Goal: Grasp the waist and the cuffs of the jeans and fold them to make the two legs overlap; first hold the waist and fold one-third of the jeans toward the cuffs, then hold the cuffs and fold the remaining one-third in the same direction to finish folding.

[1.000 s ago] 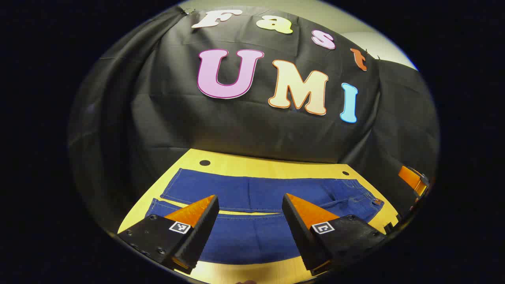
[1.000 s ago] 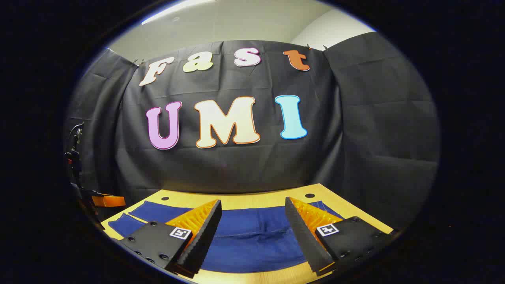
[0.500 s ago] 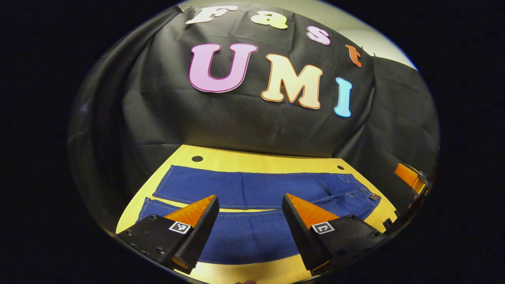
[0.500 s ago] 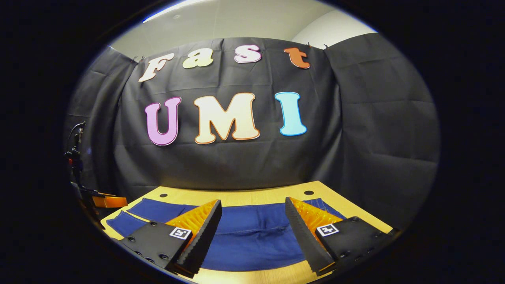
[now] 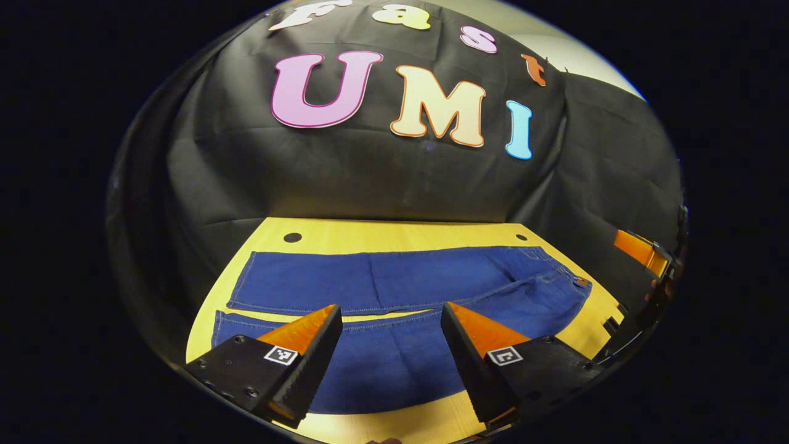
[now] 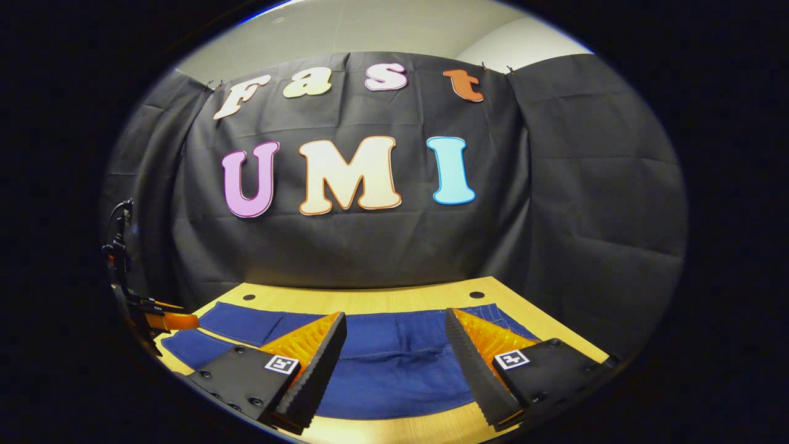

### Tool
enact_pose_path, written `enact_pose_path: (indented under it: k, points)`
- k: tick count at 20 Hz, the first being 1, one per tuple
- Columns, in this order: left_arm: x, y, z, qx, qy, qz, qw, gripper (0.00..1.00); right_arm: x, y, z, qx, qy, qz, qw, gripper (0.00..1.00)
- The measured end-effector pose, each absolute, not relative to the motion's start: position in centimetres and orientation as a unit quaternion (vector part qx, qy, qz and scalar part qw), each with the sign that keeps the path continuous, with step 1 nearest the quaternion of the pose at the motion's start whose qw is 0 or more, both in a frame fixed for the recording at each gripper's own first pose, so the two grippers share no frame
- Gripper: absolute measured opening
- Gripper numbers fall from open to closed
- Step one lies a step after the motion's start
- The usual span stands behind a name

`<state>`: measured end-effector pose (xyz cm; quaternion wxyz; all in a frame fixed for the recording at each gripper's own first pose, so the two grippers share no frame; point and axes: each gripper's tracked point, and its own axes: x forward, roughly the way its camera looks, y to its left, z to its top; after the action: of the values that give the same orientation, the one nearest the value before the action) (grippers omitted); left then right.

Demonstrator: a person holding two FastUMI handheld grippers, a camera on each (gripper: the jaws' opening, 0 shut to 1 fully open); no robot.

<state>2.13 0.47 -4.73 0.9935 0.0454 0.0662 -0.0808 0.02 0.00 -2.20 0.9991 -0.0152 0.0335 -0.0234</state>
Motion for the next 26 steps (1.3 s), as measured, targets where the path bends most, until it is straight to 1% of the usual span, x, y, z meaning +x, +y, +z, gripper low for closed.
enact_pose_path:
  k: [1,2,4,5,6,7,8,9,10,11,12,13,14,17,18,19,20,23,25,26]
  points:
    - [2.2,0.6,-5.2,0.045,0.073,-0.086,0.993,0.95,0.0,0.1,-2.5,-0.017,0.036,-0.023,0.999,0.96]
    - [2.2,0.8,-5.6,0.044,0.078,-0.090,0.992,0.95,-0.1,0.3,-2.8,-0.019,0.040,-0.022,0.999,0.96]
    - [2.0,1.3,-6.6,0.042,0.092,-0.102,0.990,0.95,-0.2,0.8,-3.2,-0.026,0.044,-0.018,0.999,1.00]
    - [2.0,1.8,-7.0,0.045,0.097,-0.104,0.989,0.95,-0.4,1.1,-3.5,-0.029,0.048,-0.014,0.998,0.96]
    - [1.9,2.4,-7.4,0.050,0.102,-0.105,0.988,0.95,-0.6,1.5,-3.9,-0.029,0.052,-0.010,0.998,0.99]
    - [1.8,3.1,-7.7,0.058,0.107,-0.102,0.987,0.95,-0.9,1.9,-4.1,-0.030,0.054,-0.005,0.998,0.96]
    - [1.7,3.8,-8.0,0.065,0.113,-0.100,0.986,0.95,-1.2,2.3,-4.4,-0.030,0.058,0.000,0.998,0.96]
    - [1.5,4.2,-8.4,0.070,0.118,-0.101,0.985,0.95,-1.5,2.6,-4.6,-0.031,0.061,0.003,0.998,0.99]
    - [1.3,4.5,-8.7,0.073,0.122,-0.105,0.984,0.95,-1.8,2.8,-4.9,-0.032,0.064,0.005,0.997,0.96]
    - [1.0,4.7,-9.1,0.076,0.128,-0.111,0.983,0.95,-1.9,2.9,-5.2,-0.032,0.067,0.008,0.997,0.96]
    - [0.7,4.8,-9.5,0.079,0.135,-0.118,0.981,0.95,-2.2,3.1,-5.5,-0.030,0.070,0.009,0.997,0.99]
    - [0.5,4.9,-10.0,0.083,0.142,-0.129,0.978,0.95,-2.4,3.2,-5.8,-0.027,0.074,0.010,0.997,0.96]
    - [0.2,4.8,-10.6,0.087,0.151,-0.145,0.974,0.95,-2.6,3.3,-6.1,-0.023,0.077,0.012,0.997,0.99]
    - [-1.3,4.8,-13.2,0.125,0.197,-0.202,0.951,0.95,-3.2,3.6,-6.9,-0.015,0.087,0.015,0.996,0.99]
    - [-1.8,5.1,-14.3,0.143,0.217,-0.219,0.940,0.95,-3.4,3.5,-7.3,-0.018,0.093,0.015,0.995,0.96]
    - [-2.3,5.6,-15.4,0.162,0.239,-0.232,0.929,0.96,-3.8,3.5,-7.7,-0.022,0.099,0.016,0.995,0.99]
    - [-2.6,6.2,-16.2,0.182,0.256,-0.245,0.917,0.95,-4.1,3.5,-7.8,-0.028,0.101,0.016,0.994,0.99]
    - [-3.8,8.6,-18.6,0.241,0.311,-0.273,0.878,0.96,-4.9,3.1,-8.5,-0.036,0.112,0.016,0.993,0.99]
    - [-3.9,10.2,-19.9,0.275,0.343,-0.279,0.854,0.96,-5.3,2.9,-9.0,-0.034,0.122,0.014,0.992,0.97]
    - [-3.9,11.1,-20.6,0.290,0.357,-0.281,0.842,0.95,-5.5,2.7,-9.1,-0.034,0.124,0.012,0.992,0.99]
